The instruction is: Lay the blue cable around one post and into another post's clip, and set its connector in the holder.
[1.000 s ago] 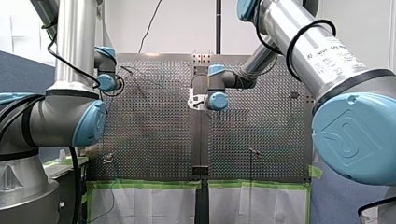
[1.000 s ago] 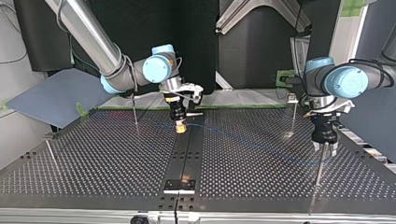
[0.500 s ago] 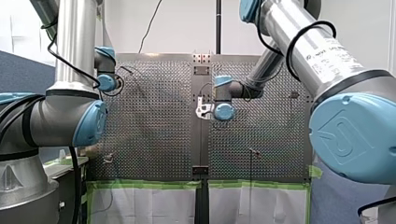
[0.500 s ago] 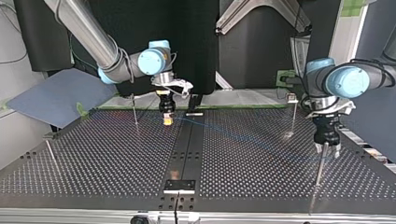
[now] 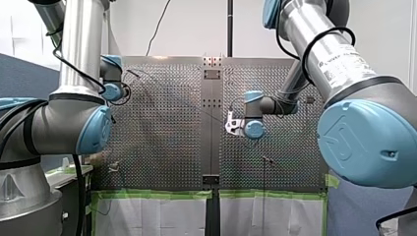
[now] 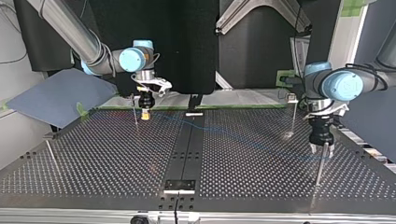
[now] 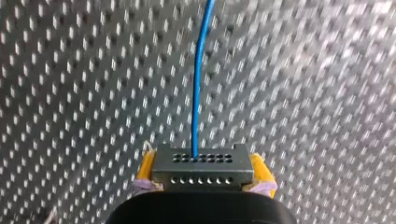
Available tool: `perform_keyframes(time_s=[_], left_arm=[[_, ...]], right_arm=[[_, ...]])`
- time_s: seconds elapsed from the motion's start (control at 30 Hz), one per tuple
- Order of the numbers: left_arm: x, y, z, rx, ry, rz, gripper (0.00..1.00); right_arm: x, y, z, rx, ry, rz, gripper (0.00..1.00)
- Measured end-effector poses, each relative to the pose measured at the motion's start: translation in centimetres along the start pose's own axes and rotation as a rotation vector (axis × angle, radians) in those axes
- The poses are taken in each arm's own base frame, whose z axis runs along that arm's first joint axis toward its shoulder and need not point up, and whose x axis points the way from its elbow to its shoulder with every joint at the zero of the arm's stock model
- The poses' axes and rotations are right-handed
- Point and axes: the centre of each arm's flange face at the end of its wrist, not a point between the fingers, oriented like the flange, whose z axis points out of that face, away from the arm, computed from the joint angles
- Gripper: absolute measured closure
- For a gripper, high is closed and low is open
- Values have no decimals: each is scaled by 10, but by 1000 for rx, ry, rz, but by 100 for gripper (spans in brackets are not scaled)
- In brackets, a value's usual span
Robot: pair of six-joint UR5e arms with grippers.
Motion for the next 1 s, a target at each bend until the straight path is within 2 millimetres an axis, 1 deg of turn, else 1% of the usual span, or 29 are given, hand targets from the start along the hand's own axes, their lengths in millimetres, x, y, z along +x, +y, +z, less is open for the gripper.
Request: perform_keyframes(time_s=[0.07,0.13,0.43,0.67,0.77,1.0], left_arm=[[6,4,3,-4,10,-1,2],[7,5,6,-3,10,-5,2],[4,-1,14,8,4,-29,2],[3,-3,15,18,0,-35,2],[4,-5,15,21,1,-36,2],[5,-6,15,23,2,-37,2]], right_arm=[[-5,16,-1,-20,2,6,100],[-9,28,-2,-35,3,13,100],[-26,75,-10,-92,-6,18,100],[-42,116,-24,-172,-37,-15,100],[-49,128,-32,-209,-55,-29,100],[-66,142,-55,-245,-99,-37,100]])
